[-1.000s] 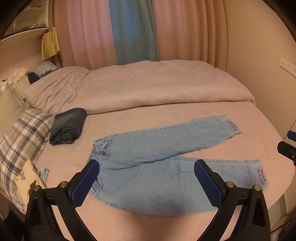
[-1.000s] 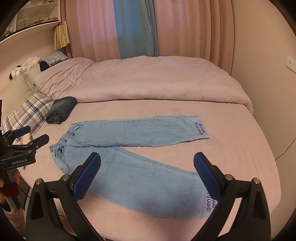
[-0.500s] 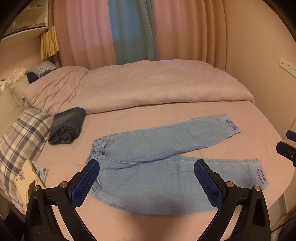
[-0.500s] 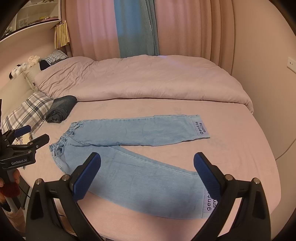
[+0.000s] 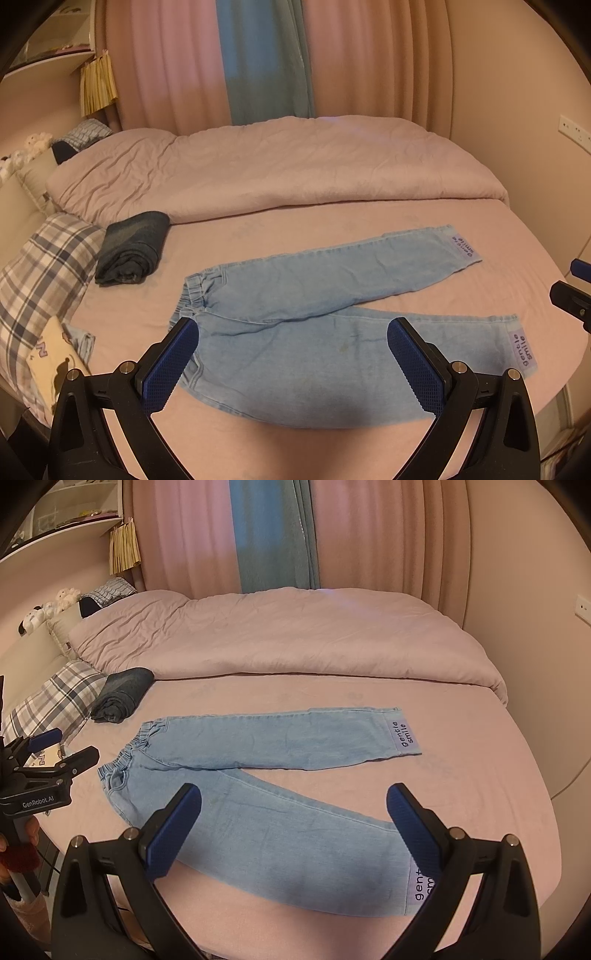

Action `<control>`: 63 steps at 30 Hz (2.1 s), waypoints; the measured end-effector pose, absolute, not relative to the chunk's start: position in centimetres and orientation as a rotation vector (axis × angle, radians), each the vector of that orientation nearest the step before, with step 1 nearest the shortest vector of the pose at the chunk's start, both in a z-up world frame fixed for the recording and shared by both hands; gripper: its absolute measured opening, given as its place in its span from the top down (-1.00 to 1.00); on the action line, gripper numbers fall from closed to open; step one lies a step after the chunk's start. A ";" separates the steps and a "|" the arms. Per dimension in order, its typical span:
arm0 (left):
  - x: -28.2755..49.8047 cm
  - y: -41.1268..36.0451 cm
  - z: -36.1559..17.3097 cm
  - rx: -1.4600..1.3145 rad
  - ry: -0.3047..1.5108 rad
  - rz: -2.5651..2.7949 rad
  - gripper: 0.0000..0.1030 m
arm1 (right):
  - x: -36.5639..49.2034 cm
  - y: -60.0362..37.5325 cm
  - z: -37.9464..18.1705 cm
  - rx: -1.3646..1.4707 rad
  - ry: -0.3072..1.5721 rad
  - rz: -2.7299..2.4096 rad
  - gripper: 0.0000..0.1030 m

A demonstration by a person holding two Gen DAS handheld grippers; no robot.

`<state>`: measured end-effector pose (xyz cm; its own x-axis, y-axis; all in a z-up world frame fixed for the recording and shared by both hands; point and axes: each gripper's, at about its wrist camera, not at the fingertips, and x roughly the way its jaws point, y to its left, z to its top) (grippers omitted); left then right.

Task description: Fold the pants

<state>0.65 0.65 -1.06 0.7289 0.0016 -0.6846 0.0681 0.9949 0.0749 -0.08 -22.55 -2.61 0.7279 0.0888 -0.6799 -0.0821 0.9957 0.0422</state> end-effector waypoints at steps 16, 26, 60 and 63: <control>3.5 7.6 -9.5 -0.026 0.856 0.058 -0.98 | 2.1 -18.1 -9.7 -0.057 0.862 0.317 -0.96; 3.6 17.9 -20.1 -0.383 1.053 0.170 -0.97 | 1.8 -8.7 -23.5 -0.332 1.041 0.554 -0.45; 0.8 17.5 -14.5 -0.167 0.814 0.207 -0.32 | 1.3 -30.7 -20.1 0.167 0.997 0.114 0.08; 3.1 14.6 -15.6 -0.143 0.842 0.116 -0.32 | 0.6 -38.8 -21.2 0.220 0.994 -0.183 0.03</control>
